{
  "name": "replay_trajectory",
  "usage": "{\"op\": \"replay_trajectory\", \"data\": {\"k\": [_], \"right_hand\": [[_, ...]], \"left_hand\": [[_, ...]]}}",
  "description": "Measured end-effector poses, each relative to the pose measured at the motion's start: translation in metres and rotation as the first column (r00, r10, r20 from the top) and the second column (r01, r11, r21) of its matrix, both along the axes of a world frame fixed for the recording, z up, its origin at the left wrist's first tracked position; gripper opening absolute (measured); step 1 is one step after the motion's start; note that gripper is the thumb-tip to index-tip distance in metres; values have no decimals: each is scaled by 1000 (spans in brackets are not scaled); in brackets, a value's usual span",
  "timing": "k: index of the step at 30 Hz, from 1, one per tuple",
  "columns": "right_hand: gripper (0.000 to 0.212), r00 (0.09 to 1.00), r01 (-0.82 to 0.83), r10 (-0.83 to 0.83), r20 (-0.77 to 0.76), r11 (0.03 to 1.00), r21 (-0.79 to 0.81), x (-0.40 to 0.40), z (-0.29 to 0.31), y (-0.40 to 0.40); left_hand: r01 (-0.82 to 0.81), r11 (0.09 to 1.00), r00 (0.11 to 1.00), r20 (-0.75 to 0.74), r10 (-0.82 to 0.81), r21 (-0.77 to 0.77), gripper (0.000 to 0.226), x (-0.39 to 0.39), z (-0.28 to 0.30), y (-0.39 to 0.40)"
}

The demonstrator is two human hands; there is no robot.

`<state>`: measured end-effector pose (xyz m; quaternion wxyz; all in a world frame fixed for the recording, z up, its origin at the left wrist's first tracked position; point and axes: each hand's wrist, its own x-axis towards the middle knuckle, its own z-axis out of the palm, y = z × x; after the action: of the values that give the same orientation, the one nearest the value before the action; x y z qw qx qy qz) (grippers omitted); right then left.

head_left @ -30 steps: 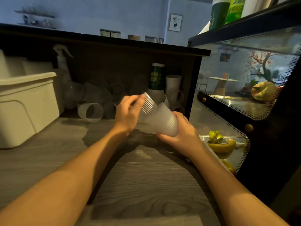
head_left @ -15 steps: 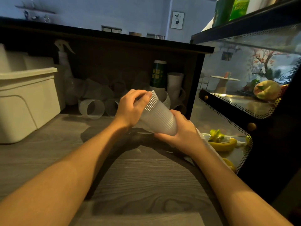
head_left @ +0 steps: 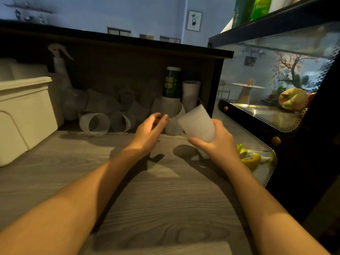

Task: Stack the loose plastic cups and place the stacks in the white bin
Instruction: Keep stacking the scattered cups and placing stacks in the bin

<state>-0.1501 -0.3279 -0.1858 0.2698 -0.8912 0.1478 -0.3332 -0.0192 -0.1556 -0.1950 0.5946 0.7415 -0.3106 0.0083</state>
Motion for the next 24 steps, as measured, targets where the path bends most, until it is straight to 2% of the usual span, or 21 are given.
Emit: {"op": "replay_trajectory", "data": {"k": [2,5,10,17,20,24], "right_hand": [[77,994,105,-105,18,994,37,0,-2,-6],[78,978,207,-208,15,977,43,2,-7,-12],[78,977,213,-213,16,977,15,8,-9,-10],[80,972,232,-233,9,972,38,12,-13,-15],[80,971,239,-239,-7,971,8,15,-12,-16],[79,972,236,-236,-10,972,-6,16,-13,-15]], "left_hand": [[-102,994,993,58,99,46,62,9,-5,2],[-186,978,980,94,178,95,67,21,-7,-5],[-270,948,953,185,239,167,91,36,-1,-39],[-471,860,881,151,448,195,98,53,-11,-93],[-466,866,884,139,447,181,93,58,-14,-99],[-406,909,913,78,400,89,84,63,-12,-94]]}}
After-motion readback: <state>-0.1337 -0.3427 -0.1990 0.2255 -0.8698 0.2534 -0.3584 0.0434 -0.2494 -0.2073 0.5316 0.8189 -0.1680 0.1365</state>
